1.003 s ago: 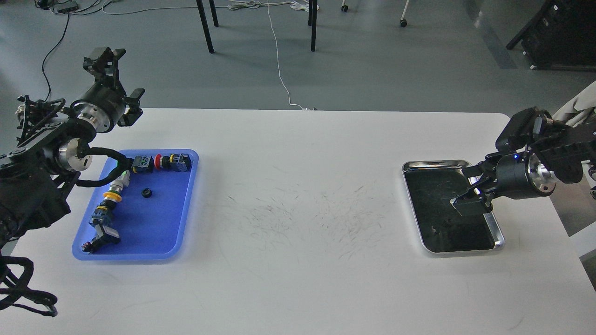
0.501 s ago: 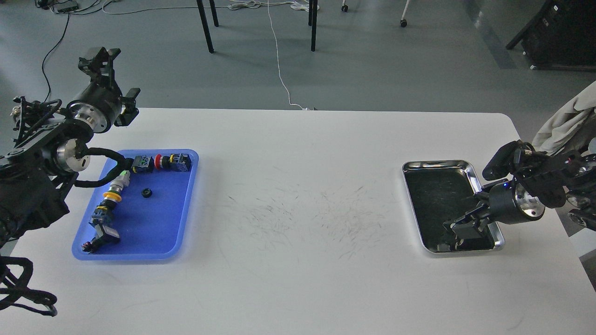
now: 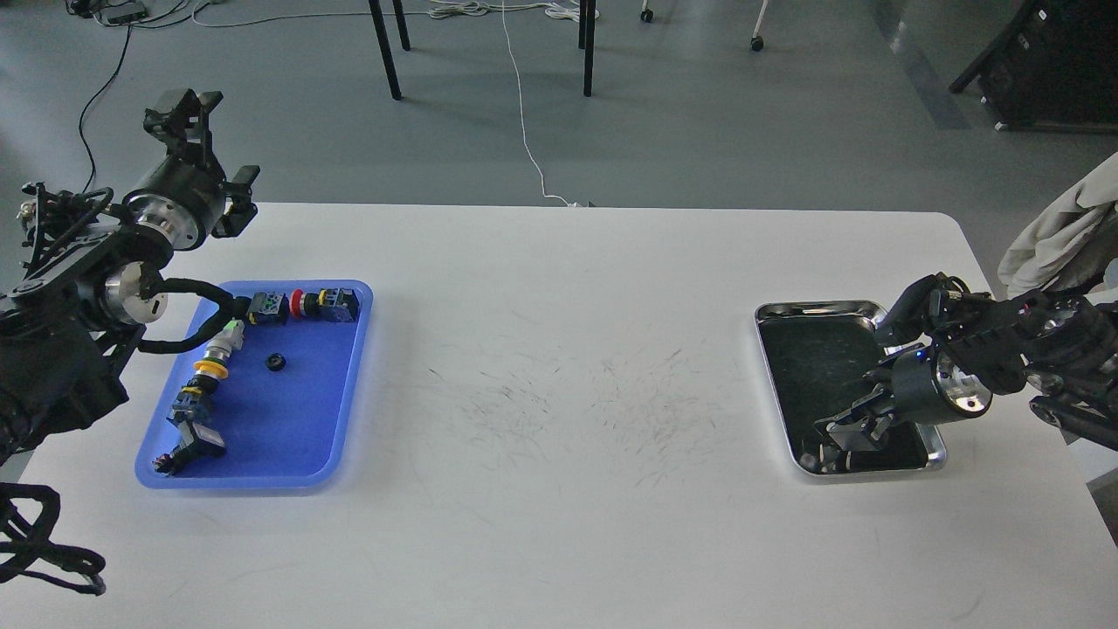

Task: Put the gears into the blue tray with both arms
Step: 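Lower the right gripper into the metal tray onto a black part, then close the right gripper on the black part in the metal tray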

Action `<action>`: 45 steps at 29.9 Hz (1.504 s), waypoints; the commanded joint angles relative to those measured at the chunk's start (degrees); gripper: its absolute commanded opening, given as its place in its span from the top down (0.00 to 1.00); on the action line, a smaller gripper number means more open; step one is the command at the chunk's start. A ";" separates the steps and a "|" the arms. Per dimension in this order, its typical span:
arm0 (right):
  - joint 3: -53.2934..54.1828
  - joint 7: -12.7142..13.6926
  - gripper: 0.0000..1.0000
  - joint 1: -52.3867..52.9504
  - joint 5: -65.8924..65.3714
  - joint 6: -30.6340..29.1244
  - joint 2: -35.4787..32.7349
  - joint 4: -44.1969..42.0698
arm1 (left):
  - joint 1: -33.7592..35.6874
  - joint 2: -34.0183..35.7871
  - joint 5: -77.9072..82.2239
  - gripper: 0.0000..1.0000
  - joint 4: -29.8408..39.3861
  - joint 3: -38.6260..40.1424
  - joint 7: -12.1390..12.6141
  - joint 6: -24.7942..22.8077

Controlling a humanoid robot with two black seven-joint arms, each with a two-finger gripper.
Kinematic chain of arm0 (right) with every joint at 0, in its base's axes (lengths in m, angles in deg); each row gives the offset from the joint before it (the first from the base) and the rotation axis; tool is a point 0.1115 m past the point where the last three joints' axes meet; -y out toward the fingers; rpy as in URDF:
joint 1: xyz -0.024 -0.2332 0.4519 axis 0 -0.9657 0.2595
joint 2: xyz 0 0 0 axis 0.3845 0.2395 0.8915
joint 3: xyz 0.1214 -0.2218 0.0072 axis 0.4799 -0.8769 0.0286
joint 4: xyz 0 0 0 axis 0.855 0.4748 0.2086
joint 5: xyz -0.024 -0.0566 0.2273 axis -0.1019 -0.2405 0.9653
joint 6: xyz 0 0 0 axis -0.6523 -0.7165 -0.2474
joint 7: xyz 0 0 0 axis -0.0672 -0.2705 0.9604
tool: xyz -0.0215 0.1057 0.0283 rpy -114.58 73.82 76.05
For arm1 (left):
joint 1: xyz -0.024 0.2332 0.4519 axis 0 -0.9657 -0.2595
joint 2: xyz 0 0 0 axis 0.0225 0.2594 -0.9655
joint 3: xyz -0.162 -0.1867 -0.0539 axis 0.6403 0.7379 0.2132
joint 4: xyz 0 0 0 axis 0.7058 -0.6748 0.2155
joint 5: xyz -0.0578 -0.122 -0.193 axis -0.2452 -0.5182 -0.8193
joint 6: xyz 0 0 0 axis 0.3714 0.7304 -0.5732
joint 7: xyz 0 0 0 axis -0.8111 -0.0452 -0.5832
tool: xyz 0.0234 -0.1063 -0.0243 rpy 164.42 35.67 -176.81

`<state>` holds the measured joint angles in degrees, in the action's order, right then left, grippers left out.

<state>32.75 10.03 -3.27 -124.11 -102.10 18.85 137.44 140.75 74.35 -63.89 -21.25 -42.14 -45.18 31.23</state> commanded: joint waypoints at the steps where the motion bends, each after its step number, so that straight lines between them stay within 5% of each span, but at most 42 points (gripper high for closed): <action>1: -1.45 -0.01 0.38 -0.14 -0.08 0.06 0.02 -0.10 | -0.01 -0.01 0.09 0.01 -0.06 -0.04 -0.01 0.02; 29: -2.69 -0.01 0.59 0.13 0.00 1.64 1.51 -2.30 | -0.27 0.25 0.18 0.01 -0.85 -0.13 -0.01 -0.06; 45: -5.06 -0.01 0.44 2.41 -0.88 1.46 1.42 -1.42 | -0.36 0.34 0.27 0.01 -0.85 -0.30 -0.01 0.02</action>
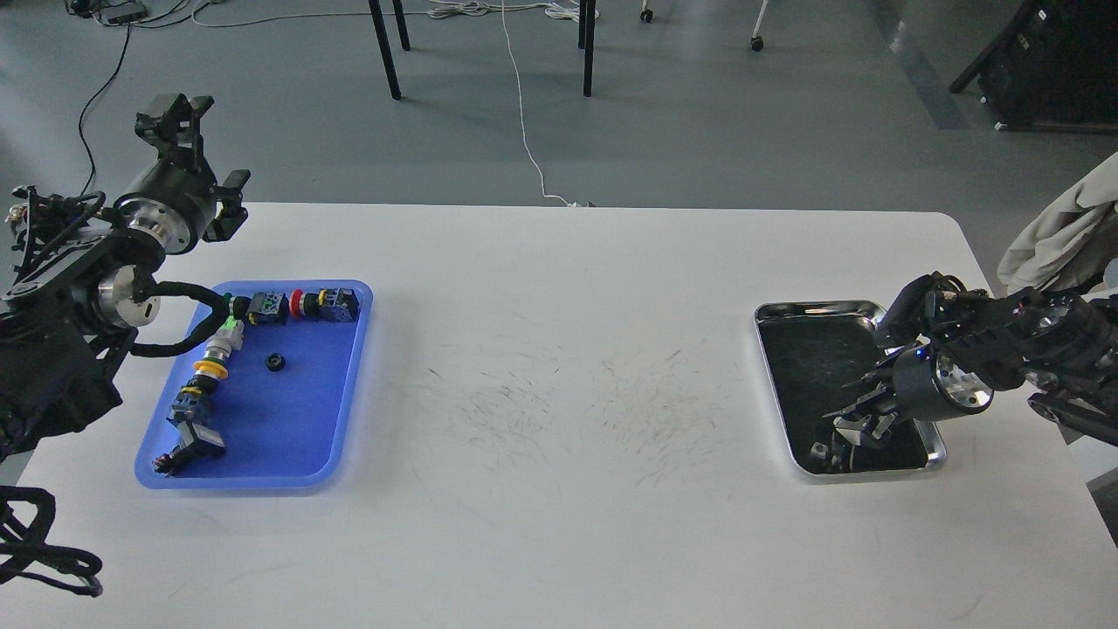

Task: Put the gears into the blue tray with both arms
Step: 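Close the right gripper on the black part in the metal tray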

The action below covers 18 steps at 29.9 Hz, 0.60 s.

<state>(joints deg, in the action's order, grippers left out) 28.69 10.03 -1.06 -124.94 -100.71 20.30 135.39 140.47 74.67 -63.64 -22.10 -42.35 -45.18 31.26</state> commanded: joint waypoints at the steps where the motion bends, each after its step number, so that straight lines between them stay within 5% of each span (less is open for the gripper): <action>1: -1.09 -0.01 0.44 0.30 0.04 0.08 -0.03 0.63 | -0.08 0.02 0.01 0.01 -0.09 -0.09 0.00 0.00; 18: -1.45 -0.01 0.75 0.47 -0.23 0.08 0.06 0.63 | -0.17 -0.07 0.01 0.01 -1.23 -0.18 0.00 -0.18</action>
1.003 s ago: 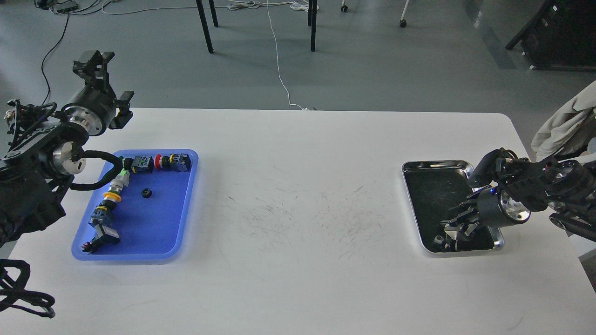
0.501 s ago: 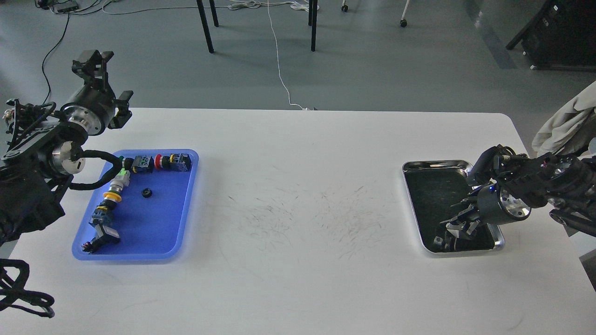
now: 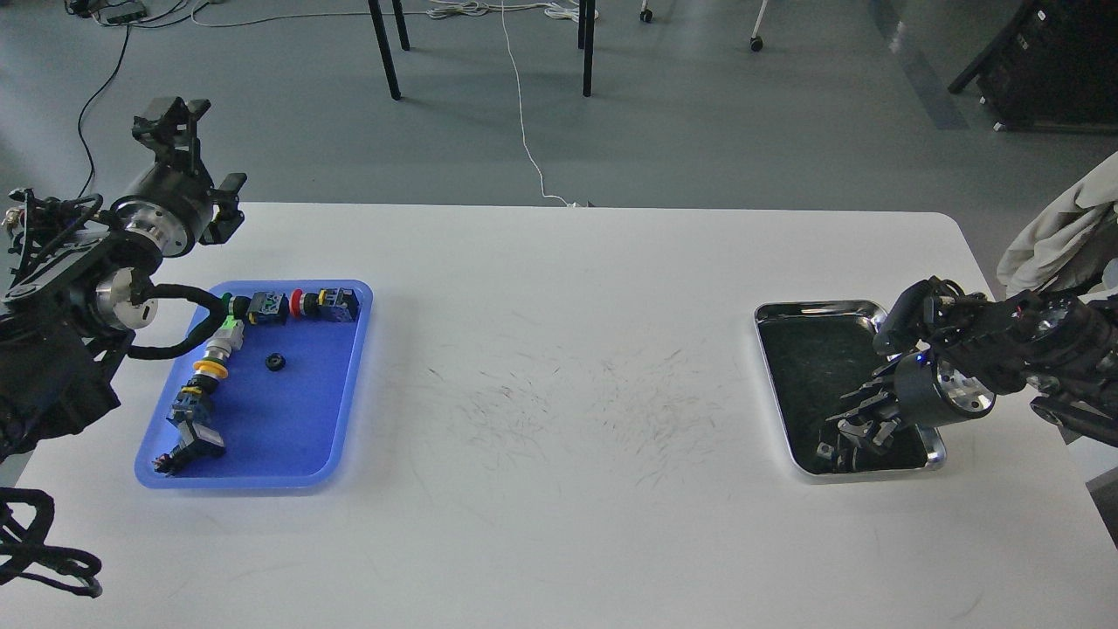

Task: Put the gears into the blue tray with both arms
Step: 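Close the right gripper on the black part in the metal tray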

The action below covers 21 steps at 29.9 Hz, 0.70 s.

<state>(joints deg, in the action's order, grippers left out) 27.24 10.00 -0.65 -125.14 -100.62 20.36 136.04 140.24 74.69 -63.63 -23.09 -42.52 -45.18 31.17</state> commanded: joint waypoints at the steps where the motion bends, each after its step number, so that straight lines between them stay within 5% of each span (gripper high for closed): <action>1: 0.00 0.02 0.77 0.06 -0.02 -0.01 0.00 -0.03 | 0.07 -0.09 0.00 0.01 -0.25 0.00 0.00 -0.09; 11: 0.00 0.02 0.97 0.14 -0.64 -0.01 0.00 -0.11 | 0.07 0.09 0.00 0.01 -0.25 0.00 0.00 0.00; 21: 0.70 0.02 0.99 5.06 -0.55 3.76 1.40 -0.64 | 0.15 0.44 -0.09 0.01 -0.25 0.08 0.52 -0.26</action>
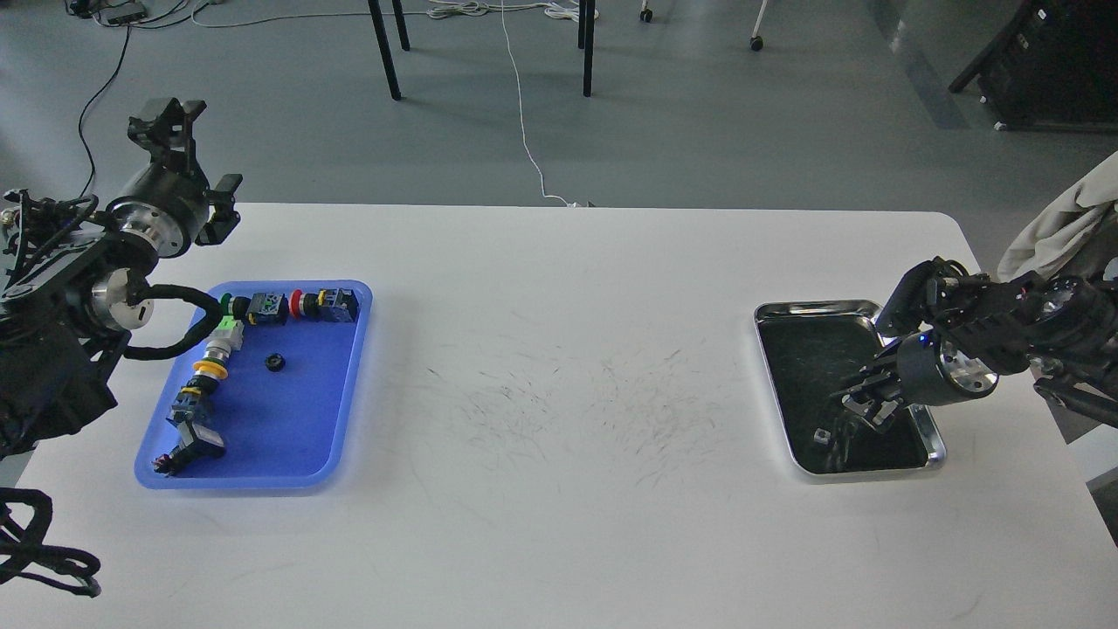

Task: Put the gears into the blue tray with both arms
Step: 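Close the right gripper on the black part in the metal tray, then carry the black part with the right gripper to the table centre and release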

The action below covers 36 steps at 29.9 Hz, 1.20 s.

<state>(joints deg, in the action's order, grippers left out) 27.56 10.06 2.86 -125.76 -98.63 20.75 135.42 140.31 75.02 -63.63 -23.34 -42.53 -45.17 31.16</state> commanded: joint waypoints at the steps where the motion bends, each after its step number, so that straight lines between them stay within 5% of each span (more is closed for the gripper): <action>1: 0.56 -0.04 0.99 1.99 0.15 2.21 1.71 -0.19 | 0.08 0.20 -0.18 0.01 0.00 0.09 0.51 -0.52; 10: 6.10 -0.04 0.99 2.17 0.07 12.66 6.19 -2.21 | 0.17 0.99 -4.04 0.01 0.35 2.90 1.56 -0.96; 15: 6.71 -0.04 0.99 2.35 -0.02 15.58 11.29 -5.37 | -0.10 0.81 -6.59 0.01 0.80 5.10 6.49 -1.32; 24: 6.01 -0.04 0.99 1.21 -0.20 21.73 19.02 -12.84 | -0.01 1.16 -6.86 0.01 1.41 5.54 6.05 -2.28; 30: 5.66 -0.04 0.99 0.77 -0.20 23.05 26.05 -18.72 | -0.80 0.72 -6.16 0.01 1.76 4.57 2.80 -8.51; 36: 3.56 -0.04 0.99 -1.34 -0.20 24.89 34.22 -27.08 | -1.06 0.20 -6.07 0.01 2.11 3.69 2.89 -10.90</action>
<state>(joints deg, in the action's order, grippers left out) 32.77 10.02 2.44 -125.96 -74.80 51.86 111.45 139.26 75.48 -69.67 -21.19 -38.70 -42.17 20.63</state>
